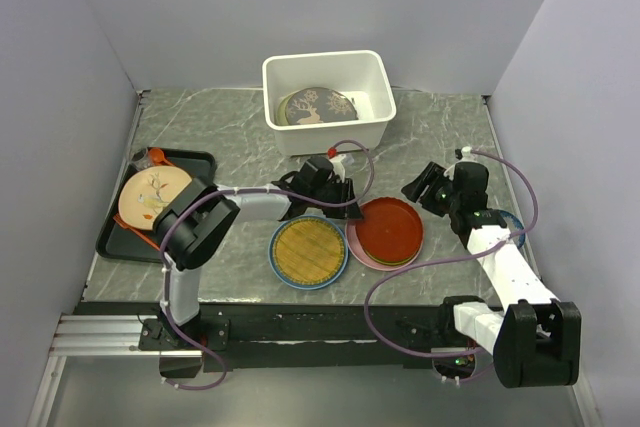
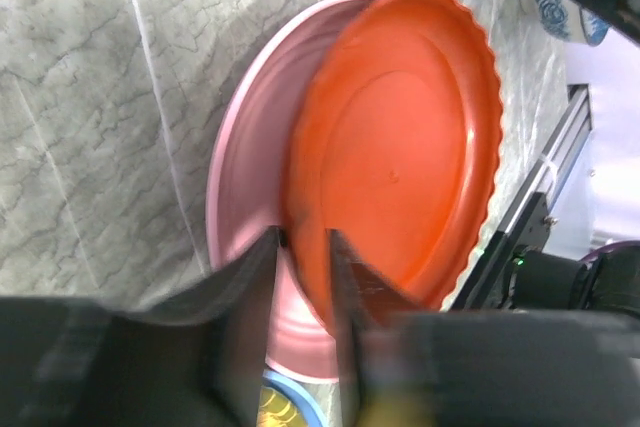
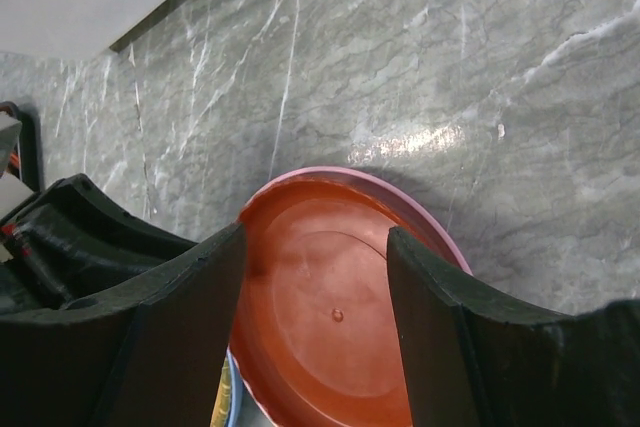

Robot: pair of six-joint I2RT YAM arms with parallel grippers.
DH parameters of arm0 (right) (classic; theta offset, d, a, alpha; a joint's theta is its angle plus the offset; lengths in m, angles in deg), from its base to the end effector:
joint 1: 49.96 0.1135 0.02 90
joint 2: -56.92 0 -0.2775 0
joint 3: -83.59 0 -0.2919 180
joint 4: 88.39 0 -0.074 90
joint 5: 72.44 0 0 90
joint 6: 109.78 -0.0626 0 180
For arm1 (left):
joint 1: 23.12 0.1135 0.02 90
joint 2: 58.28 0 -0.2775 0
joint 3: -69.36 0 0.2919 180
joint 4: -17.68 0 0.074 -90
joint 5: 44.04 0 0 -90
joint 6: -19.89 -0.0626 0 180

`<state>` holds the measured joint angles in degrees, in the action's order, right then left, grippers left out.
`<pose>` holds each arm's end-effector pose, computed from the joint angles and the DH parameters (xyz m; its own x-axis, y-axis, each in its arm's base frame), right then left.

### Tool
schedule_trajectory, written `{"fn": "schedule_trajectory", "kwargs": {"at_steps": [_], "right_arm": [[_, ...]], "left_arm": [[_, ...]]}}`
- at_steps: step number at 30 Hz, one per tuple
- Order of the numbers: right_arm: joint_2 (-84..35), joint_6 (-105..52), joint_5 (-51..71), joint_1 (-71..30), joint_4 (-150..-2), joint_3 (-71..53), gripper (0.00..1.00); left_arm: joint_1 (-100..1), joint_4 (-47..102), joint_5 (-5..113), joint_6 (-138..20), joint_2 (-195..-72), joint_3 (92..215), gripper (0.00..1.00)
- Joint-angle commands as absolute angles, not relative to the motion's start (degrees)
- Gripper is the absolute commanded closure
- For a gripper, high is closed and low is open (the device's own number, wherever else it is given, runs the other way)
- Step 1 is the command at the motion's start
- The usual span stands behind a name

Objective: Place the plates into the plastic bin on the countertop
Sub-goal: Pick up the plate at the center of the board.

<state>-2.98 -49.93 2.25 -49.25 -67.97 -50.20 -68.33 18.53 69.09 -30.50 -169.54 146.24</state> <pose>0.2755 0.0199 0.2091 -0.6007 0.4770 -0.6416 0.0823 0.8351 0.5439 0.3130 -0.3502 0.1314 -0.8733 0.0475 -0.4848 0.4178 0.5847 -0.6954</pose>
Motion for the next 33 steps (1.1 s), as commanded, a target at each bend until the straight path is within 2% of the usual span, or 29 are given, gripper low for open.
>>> {"fn": "schedule_trajectory", "kwargs": {"at_steps": [1, 5, 22, 33], "right_arm": [[-1.7, -49.49, 1.39, -49.7, -69.67, -50.1, 0.34], [-2.14, -49.4, 0.78, -49.7, -69.93, -50.19, 0.34], [-0.21, -49.49, -0.37, -49.7, -69.4, -49.92, 0.34], [0.15, -50.63, -3.09, -49.7, -71.16, -51.24, 0.33]], "left_arm": [[-68.73, 19.51, 70.31, -32.05, -169.81, 149.25, 0.79], [-68.73, 20.57, 69.52, -32.23, -169.81, 149.34, 0.99], [-68.64, 24.35, 64.07, -33.72, -165.24, 149.43, 0.99], [-65.49, 24.09, 61.43, -33.46, -159.89, 145.13, 0.99]]}}
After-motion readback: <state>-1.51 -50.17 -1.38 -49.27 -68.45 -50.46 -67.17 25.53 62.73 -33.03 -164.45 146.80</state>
